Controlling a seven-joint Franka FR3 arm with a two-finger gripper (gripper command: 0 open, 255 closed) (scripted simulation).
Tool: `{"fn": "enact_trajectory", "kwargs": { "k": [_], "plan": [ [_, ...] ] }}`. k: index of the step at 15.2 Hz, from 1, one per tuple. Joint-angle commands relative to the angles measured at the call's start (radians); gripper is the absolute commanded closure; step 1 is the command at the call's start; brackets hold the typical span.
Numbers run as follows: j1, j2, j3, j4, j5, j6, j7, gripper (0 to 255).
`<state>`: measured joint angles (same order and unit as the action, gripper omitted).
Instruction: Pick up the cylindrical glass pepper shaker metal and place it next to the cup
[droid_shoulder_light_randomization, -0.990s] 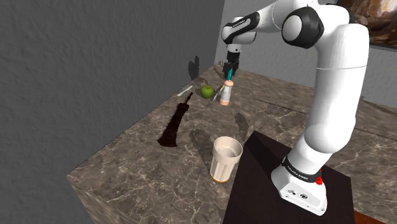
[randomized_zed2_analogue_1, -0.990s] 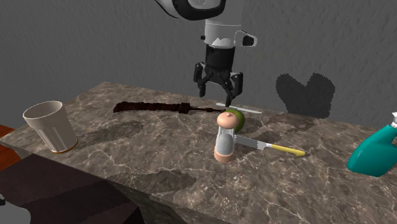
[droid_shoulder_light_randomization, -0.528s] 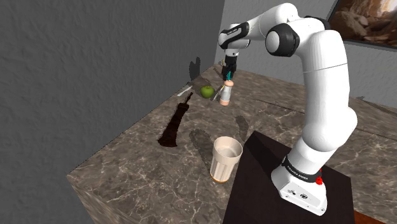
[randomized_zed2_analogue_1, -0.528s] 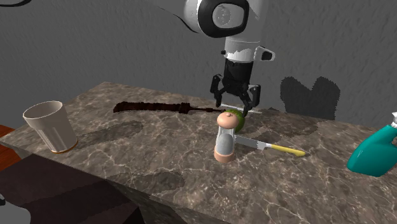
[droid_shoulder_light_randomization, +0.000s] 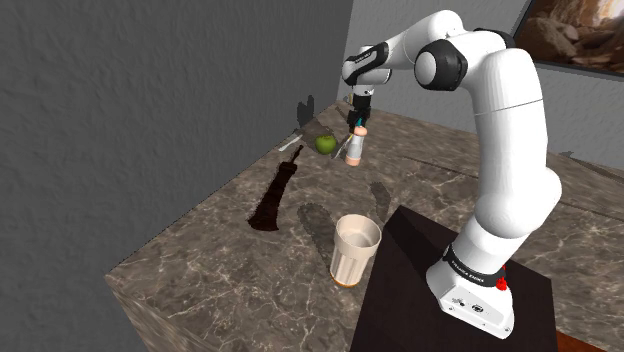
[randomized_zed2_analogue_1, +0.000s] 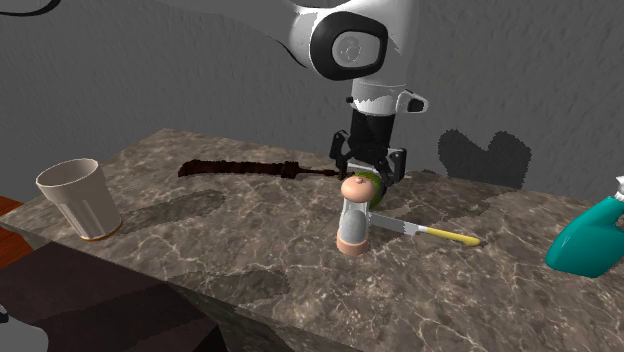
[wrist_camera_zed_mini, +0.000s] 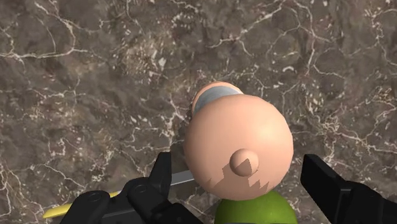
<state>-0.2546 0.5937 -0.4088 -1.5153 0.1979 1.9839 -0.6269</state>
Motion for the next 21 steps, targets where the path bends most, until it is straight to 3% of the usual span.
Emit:
{"fn": "enact_trajectory", "kwargs": {
  "k": [1, 4, 5, 14, 21],
  "plan": [
    [0.0, 0.0, 0.0, -0.001, 0.0, 0.002, 0.0, 0],
    [0.0, 0.0, 0.0, -0.001, 0.0, 0.001, 0.0, 0],
    [0.0, 0.0, 0.0, -0.001, 0.0, 0.001, 0.0, 255],
    [0.0, 0.0, 0.0, -0.001, 0.0, 0.002, 0.0, 255],
    [0.002, -0.034, -0.009, 0.042, -0.014, -0.074, 0.006, 255]
  ]
}}
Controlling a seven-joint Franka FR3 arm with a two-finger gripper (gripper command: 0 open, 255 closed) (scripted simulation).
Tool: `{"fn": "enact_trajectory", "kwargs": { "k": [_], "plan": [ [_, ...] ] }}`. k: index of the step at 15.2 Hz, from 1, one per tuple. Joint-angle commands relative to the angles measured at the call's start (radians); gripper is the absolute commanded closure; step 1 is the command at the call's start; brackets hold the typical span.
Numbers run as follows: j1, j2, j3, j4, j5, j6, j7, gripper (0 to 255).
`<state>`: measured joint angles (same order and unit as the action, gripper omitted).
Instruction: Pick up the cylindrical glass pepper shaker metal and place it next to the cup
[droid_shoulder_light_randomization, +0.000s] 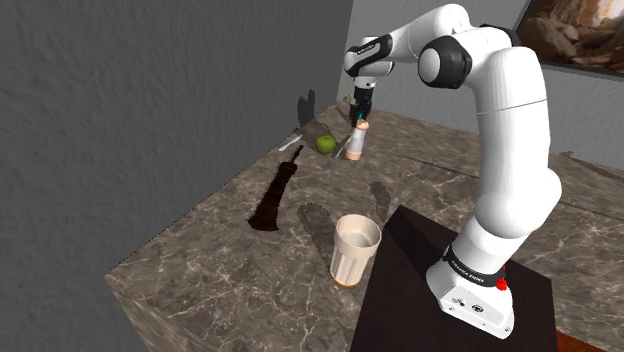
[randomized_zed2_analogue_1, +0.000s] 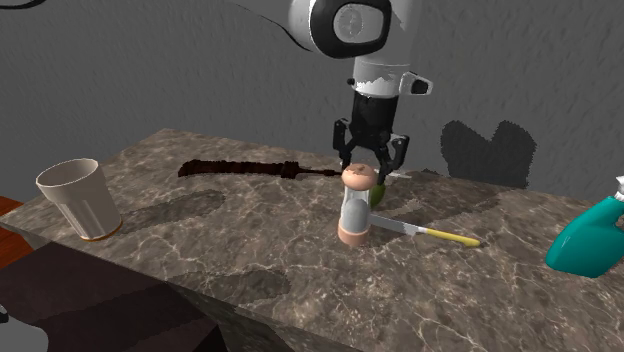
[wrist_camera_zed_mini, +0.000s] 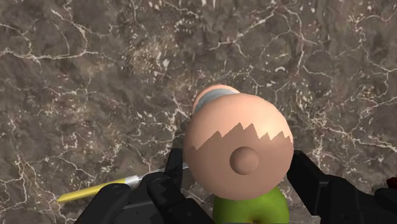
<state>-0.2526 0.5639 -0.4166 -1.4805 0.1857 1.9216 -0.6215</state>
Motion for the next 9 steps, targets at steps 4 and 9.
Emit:
{"fn": "enact_trajectory", "kwargs": {
  "k": [4, 9],
  "plan": [
    [0.0, -0.02, -0.005, 0.038, -0.009, -0.057, 0.004, 255],
    [-0.002, -0.035, -0.01, 0.084, -0.016, -0.116, 0.008, 255]
  ]
}}
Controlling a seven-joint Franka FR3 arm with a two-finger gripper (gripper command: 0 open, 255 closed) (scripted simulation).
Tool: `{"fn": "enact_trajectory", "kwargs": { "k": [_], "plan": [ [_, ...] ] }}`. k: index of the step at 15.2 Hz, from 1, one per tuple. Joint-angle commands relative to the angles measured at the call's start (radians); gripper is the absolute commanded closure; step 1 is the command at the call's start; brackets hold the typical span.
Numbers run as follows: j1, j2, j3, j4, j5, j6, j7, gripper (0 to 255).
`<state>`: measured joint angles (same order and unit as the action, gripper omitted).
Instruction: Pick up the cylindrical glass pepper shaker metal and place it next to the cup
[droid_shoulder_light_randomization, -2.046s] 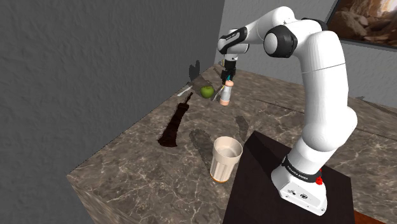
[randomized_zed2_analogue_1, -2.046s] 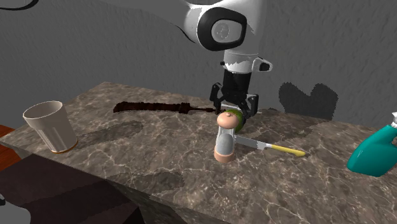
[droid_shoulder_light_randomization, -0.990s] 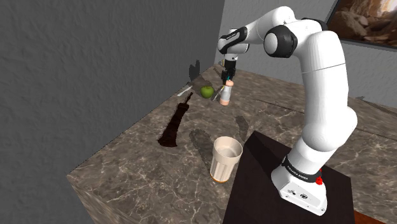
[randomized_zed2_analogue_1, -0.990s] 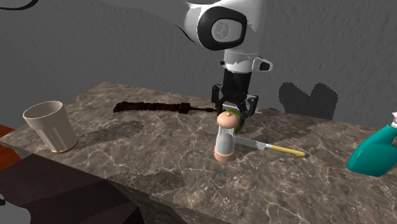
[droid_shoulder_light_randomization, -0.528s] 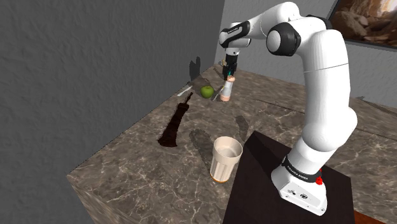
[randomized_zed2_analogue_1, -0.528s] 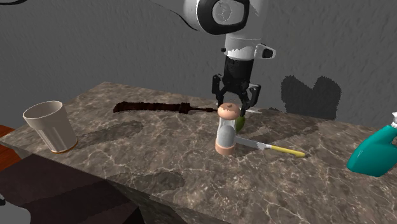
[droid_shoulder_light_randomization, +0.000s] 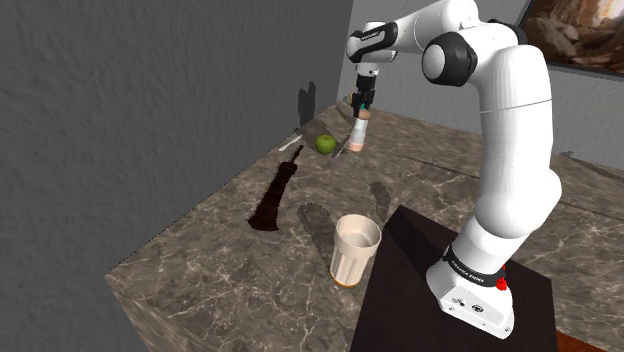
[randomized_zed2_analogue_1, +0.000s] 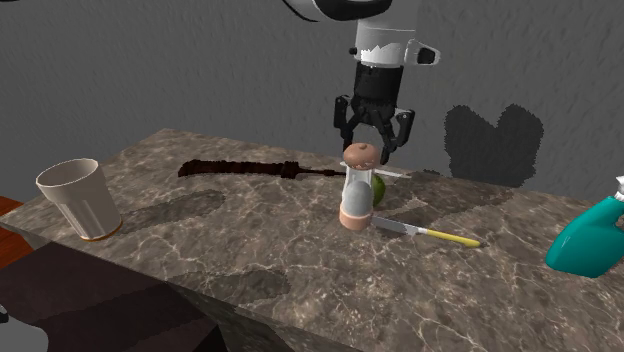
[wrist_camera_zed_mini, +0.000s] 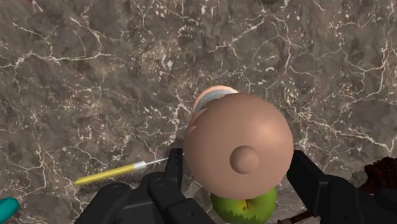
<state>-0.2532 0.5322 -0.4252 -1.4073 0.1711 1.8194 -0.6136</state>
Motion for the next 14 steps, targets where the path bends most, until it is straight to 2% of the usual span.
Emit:
{"fn": "enact_trajectory", "kwargs": {
  "k": [1, 14],
  "plan": [
    [-0.002, -0.005, -0.002, 0.021, -0.003, -0.026, 0.0, 255],
    [-0.02, -0.011, -0.007, 0.19, -0.008, -0.198, 0.005, 255]
  ]
}}
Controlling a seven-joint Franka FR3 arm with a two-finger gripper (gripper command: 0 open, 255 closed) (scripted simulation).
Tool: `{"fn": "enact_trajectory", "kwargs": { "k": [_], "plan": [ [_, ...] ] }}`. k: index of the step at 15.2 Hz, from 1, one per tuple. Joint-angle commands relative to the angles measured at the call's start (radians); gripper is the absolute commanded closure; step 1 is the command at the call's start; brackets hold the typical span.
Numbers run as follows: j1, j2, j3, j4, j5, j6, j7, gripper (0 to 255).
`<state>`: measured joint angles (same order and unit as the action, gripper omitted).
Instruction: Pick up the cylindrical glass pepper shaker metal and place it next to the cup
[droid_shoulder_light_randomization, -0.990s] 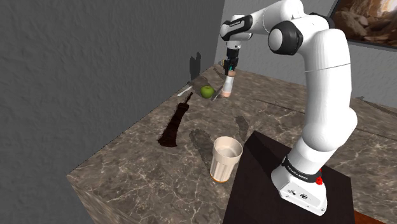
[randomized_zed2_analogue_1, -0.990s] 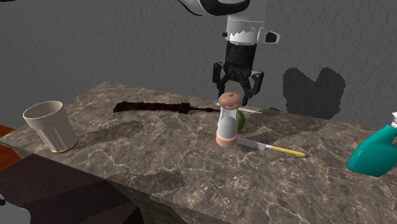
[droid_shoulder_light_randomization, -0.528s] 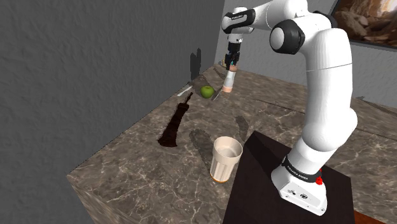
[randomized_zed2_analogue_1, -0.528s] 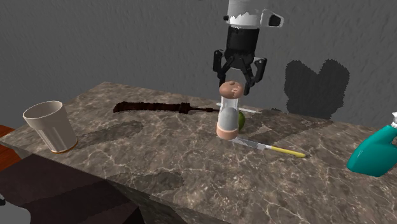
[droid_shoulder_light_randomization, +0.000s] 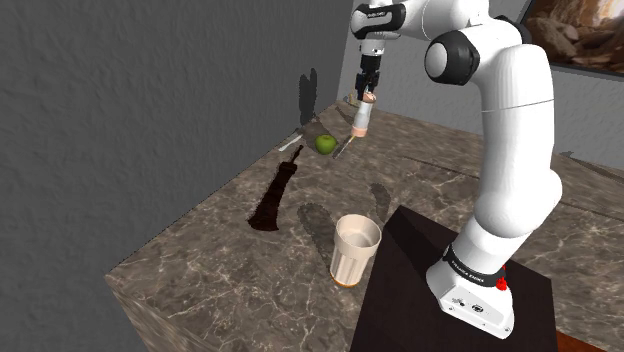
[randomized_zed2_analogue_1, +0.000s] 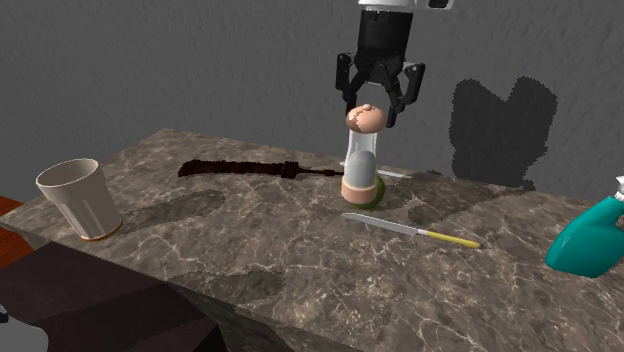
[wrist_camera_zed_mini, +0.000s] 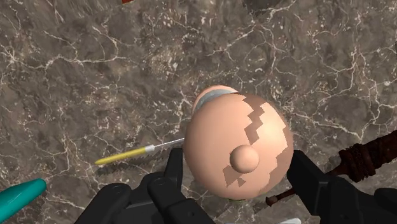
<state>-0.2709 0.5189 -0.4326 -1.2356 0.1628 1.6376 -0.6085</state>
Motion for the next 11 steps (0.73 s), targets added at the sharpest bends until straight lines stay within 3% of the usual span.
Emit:
{"fn": "enact_trajectory", "kwargs": {
  "k": [1, 11],
  "plan": [
    [-0.005, 0.004, 0.0, 0.035, 0.001, -0.03, 0.0, 255],
    [-0.044, 0.049, 0.002, 0.246, 0.016, -0.195, 0.001, 255]
  ]
}}
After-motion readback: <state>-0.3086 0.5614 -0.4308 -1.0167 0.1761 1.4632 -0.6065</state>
